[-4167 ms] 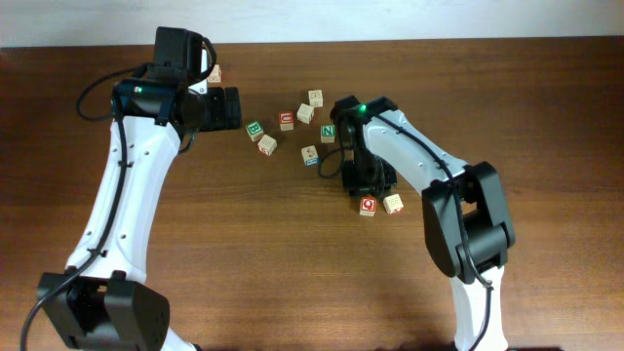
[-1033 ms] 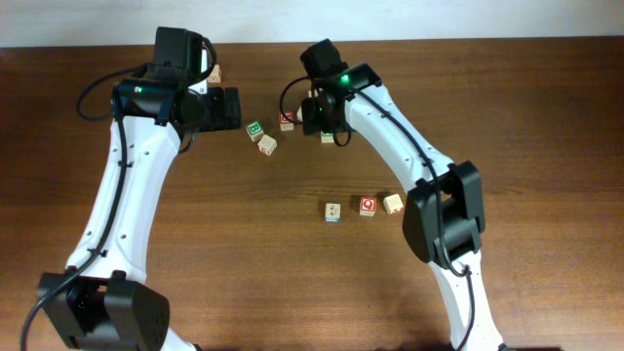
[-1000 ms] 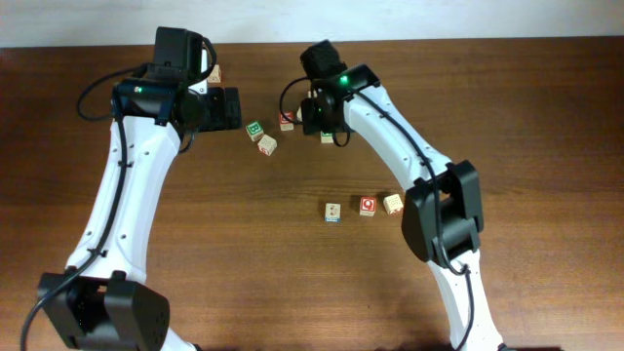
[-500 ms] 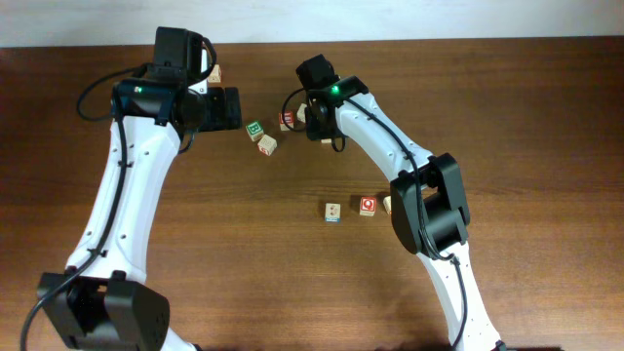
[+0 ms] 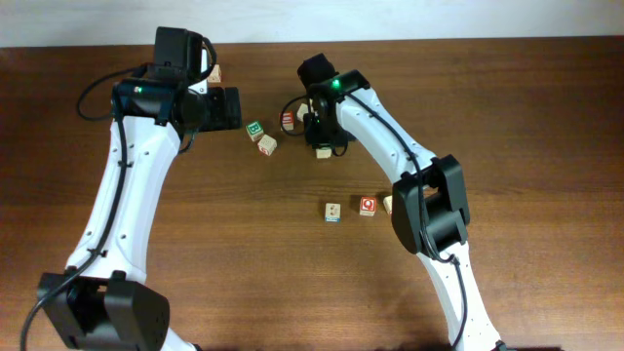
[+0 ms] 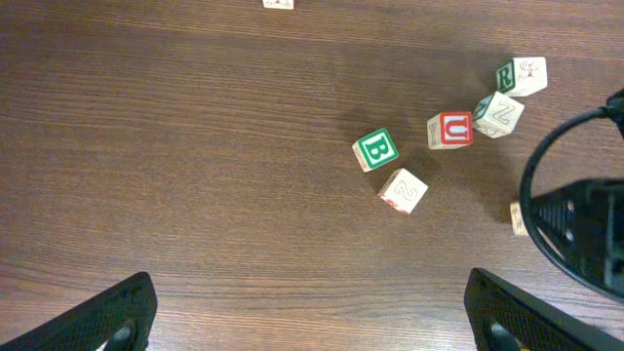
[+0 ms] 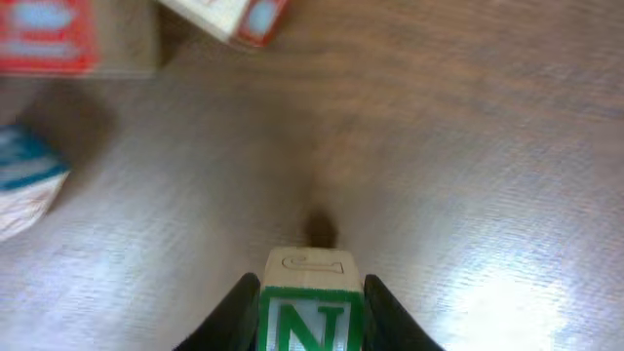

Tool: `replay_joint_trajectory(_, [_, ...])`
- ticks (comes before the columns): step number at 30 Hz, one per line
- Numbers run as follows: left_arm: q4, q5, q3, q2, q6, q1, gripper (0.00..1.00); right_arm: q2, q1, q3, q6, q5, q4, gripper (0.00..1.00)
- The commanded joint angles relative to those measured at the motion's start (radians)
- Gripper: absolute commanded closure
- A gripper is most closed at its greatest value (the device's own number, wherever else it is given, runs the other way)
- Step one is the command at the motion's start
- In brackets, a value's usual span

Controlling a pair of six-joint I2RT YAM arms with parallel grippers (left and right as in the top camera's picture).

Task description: Rotate 5 blocks

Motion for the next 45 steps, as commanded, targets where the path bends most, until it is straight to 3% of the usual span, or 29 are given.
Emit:
replay_joint_trajectory(1, [0.002,-0.014,0.023,0.007,-0.013,0.000,0.01,0.019,0.006,0.043,0.005,-0.188,-0.082,0.73])
replay_joint_trajectory(11, [0.002,-0.014,0.023,0.007,-0.013,0.000,0.01,0.019,0.103,0.030,0.005,-0.234,-0.349,0.73])
replay_joint_trajectory(21, [0.002,-0.014,0.023,0.007,-0.013,0.000,0.01,0.019,0.171,0.024,0.196,0.014,-0.383,0.74])
replay_joint_trajectory(33, [0.002,-0.014,0.023,0.007,-0.013,0.000,0.01,0.019,0.204,-0.072,0.196,0.016,-0.312,0.72])
replay_joint_trajectory(39, [0.002,-0.015,0.023,0.007,-0.013,0.000,0.01,0.019,0.203,-0.072,0.195,0.015,-0.333,0.49])
replay_joint_trajectory(45, [0.002,-0.014,0.023,0.007,-0.013,0.000,0.01,0.019,0.168,0.006,0.167,-0.006,-0.364,0.47])
